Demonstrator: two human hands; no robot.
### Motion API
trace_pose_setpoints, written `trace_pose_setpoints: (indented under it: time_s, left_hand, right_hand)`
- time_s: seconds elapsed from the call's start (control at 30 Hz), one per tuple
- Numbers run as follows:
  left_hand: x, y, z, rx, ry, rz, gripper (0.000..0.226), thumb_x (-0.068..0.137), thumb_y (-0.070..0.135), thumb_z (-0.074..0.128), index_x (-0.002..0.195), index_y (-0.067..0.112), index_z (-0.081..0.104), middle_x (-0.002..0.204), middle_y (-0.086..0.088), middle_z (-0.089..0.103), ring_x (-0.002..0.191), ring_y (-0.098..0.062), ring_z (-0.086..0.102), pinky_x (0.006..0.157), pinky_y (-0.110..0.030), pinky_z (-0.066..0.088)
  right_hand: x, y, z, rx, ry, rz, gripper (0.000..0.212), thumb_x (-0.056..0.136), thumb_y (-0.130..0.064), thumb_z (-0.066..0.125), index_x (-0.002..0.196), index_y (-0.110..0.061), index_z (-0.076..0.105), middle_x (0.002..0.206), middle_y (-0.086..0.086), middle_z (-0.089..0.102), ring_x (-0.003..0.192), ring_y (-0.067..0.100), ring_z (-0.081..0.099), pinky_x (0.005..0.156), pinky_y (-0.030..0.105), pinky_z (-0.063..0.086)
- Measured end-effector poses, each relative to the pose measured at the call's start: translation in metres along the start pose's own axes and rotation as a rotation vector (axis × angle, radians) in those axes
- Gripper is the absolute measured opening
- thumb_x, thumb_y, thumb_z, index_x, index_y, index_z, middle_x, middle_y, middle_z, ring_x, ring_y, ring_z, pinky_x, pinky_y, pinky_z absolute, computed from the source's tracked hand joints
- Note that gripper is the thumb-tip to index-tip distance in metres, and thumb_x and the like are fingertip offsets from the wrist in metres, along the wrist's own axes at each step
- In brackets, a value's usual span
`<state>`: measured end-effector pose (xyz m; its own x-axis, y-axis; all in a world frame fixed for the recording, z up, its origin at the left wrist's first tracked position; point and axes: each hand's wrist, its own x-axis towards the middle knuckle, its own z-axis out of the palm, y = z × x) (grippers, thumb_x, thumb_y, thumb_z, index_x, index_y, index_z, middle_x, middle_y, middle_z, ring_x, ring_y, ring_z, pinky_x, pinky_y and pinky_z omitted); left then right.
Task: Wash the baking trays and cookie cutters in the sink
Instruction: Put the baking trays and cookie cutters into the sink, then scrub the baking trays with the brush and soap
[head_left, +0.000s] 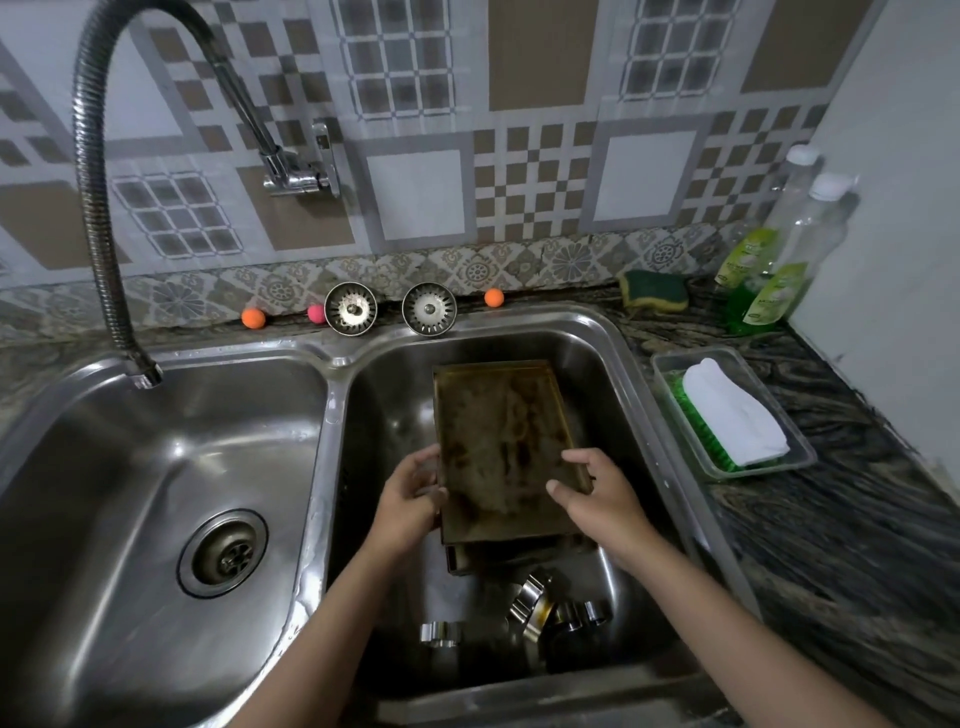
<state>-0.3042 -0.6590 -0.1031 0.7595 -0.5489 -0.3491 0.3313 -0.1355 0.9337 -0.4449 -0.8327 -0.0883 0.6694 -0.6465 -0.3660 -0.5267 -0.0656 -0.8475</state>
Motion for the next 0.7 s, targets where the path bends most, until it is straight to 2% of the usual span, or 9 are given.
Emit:
trace_pose_setpoints:
  time_s: [0.13, 0.23, 0.3, 0.37, 0.43, 0.53, 0.6, 0.7]
  left_hand:
    - [-0.005, 0.016, 0.005, -0.049, -0.007, 0.046, 0.046, 0.086, -0.007, 0.056, 0.127, 0.014, 0.051, 0.116, -0.010, 0.058, 0.095, -0.021, 0.065, 0.060, -0.029, 0.058]
    - [-0.005, 0.022, 0.018, -0.056, 0.062, 0.089, 0.045, 0.088, -0.007, 0.053, 0.129, 0.012, 0.050, 0.115, -0.012, 0.058, 0.089, -0.018, 0.065, 0.057, -0.024, 0.057]
    - [-0.006, 0.026, 0.027, -0.056, 0.143, 0.131, 0.039, 0.091, -0.002, 0.052, 0.127, 0.012, 0.051, 0.114, -0.012, 0.059, 0.087, -0.015, 0.063, 0.056, -0.020, 0.056]
    - [-0.006, 0.027, 0.033, -0.047, 0.200, 0.175, 0.032, 0.094, 0.000, 0.049, 0.123, 0.014, 0.053, 0.115, -0.012, 0.059, 0.090, -0.012, 0.061, 0.060, -0.019, 0.054]
    - [-0.007, 0.026, 0.036, -0.038, 0.214, 0.199, 0.030, 0.096, 0.001, 0.045, 0.120, 0.018, 0.054, 0.117, -0.012, 0.059, 0.098, -0.017, 0.060, 0.072, -0.027, 0.054]
    - [-0.010, 0.024, 0.038, -0.025, 0.231, 0.207, 0.031, 0.097, 0.003, 0.044, 0.118, 0.023, 0.056, 0.117, -0.013, 0.060, 0.105, -0.024, 0.060, 0.090, -0.045, 0.053]
    - [-0.012, 0.024, 0.039, 0.013, 0.250, 0.235, 0.032, 0.097, 0.004, 0.043, 0.119, 0.023, 0.056, 0.115, -0.011, 0.061, 0.104, -0.020, 0.060, 0.094, -0.047, 0.051]
    - [-0.017, 0.024, 0.041, 0.033, 0.259, 0.269, 0.033, 0.097, 0.004, 0.042, 0.124, 0.018, 0.055, 0.113, 0.002, 0.060, 0.108, -0.015, 0.058, 0.097, -0.046, 0.049]
  right_hand:
    - [-0.020, -0.017, -0.014, -0.055, -0.041, -0.092, 0.040, 0.087, -0.029, 0.066, 0.123, -0.034, 0.049, 0.138, -0.001, 0.039, 0.119, 0.012, 0.039, 0.090, 0.026, 0.035]
    - [-0.027, -0.033, -0.038, -0.183, -0.021, -0.164, 0.037, 0.087, -0.034, 0.065, 0.121, -0.034, 0.050, 0.126, -0.008, 0.041, 0.115, 0.010, 0.043, 0.091, 0.028, 0.040]
    - [-0.021, -0.042, -0.065, -0.261, 0.154, -0.262, 0.036, 0.087, -0.032, 0.065, 0.121, -0.030, 0.053, 0.119, -0.007, 0.045, 0.113, 0.012, 0.046, 0.094, 0.031, 0.042]
    - [-0.007, -0.047, -0.097, -0.372, 0.389, -0.347, 0.037, 0.087, -0.026, 0.063, 0.122, -0.023, 0.053, 0.118, 0.001, 0.047, 0.114, 0.022, 0.048, 0.089, 0.032, 0.042]
    - [0.012, -0.044, -0.126, -0.555, 0.486, -0.275, 0.040, 0.090, -0.023, 0.058, 0.129, -0.021, 0.049, 0.126, 0.013, 0.044, 0.118, 0.034, 0.044, 0.090, 0.039, 0.043]
    - [0.034, -0.030, -0.150, -0.765, 0.397, -0.101, 0.047, 0.094, -0.024, 0.053, 0.139, -0.024, 0.041, 0.132, 0.018, 0.044, 0.118, 0.040, 0.045, 0.087, 0.041, 0.044]
    - [0.042, -0.021, -0.154, -0.823, 0.361, -0.136, 0.048, 0.094, -0.021, 0.051, 0.141, -0.024, 0.041, 0.133, 0.018, 0.049, 0.116, 0.039, 0.050, 0.086, 0.040, 0.045]
    - [0.049, -0.021, -0.157, -0.818, 0.389, -0.175, 0.047, 0.093, -0.012, 0.050, 0.139, -0.022, 0.046, 0.130, 0.015, 0.055, 0.114, 0.036, 0.053, 0.081, 0.038, 0.048]
